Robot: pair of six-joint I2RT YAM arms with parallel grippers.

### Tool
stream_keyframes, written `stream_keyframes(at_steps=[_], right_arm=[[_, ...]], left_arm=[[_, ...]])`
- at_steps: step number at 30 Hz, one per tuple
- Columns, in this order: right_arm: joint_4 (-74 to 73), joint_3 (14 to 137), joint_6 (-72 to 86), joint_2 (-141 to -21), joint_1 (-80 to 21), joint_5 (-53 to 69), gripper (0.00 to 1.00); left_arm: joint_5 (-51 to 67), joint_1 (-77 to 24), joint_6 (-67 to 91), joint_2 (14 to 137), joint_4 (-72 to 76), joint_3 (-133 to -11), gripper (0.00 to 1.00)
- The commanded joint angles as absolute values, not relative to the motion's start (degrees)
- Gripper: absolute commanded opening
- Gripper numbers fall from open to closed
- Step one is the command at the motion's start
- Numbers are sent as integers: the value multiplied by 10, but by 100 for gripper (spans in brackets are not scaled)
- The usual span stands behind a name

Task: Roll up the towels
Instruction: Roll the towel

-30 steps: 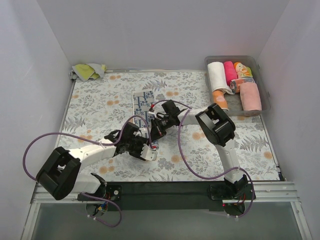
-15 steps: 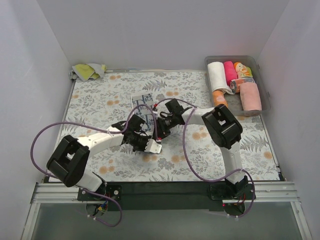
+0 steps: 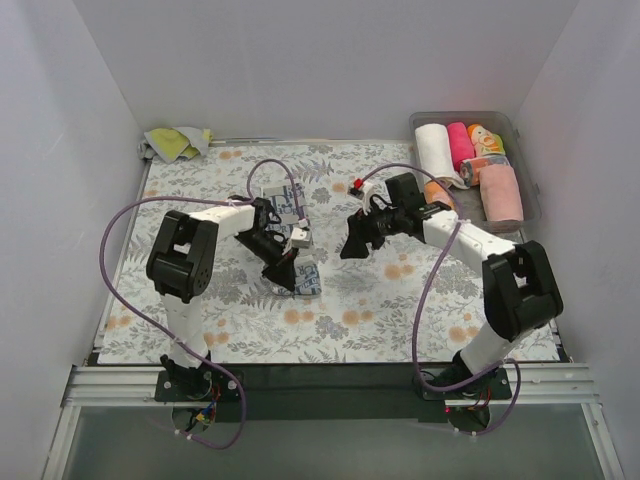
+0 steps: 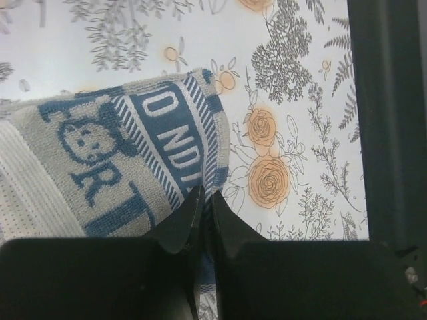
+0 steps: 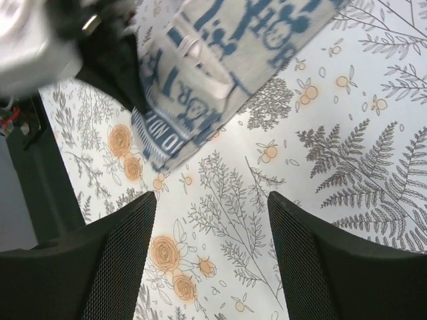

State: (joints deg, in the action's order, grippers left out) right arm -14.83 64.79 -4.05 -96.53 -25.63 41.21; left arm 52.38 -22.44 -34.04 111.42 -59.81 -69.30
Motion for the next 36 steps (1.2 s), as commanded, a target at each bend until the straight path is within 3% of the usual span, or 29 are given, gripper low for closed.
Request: stream_keyframes(at_steps=[1, 8, 17, 25, 33, 36], right_arm=[[-128, 611, -130, -911, -279, 399, 63], [-6, 536, -235, -849, -393, 333, 62], [88, 532, -344, -940, -498, 303, 59], [133, 523, -372, -991, -523, 294, 54], [84, 555, -353, -1049, -524, 279, 25], [36, 576, -352, -1063, -520, 285, 11]], left_arm=[[620, -201, -383, 1154, -720, -756, 5], [637, -180, -406, 1251, -785, -809, 6], [635, -158, -402, 1305, -797, -832, 9], [631, -156, -402, 1316, -797, -834, 11], [645, -148, -402, 1303, -798, -839, 13], [650, -144, -408, 1289, -797, -836, 18]])
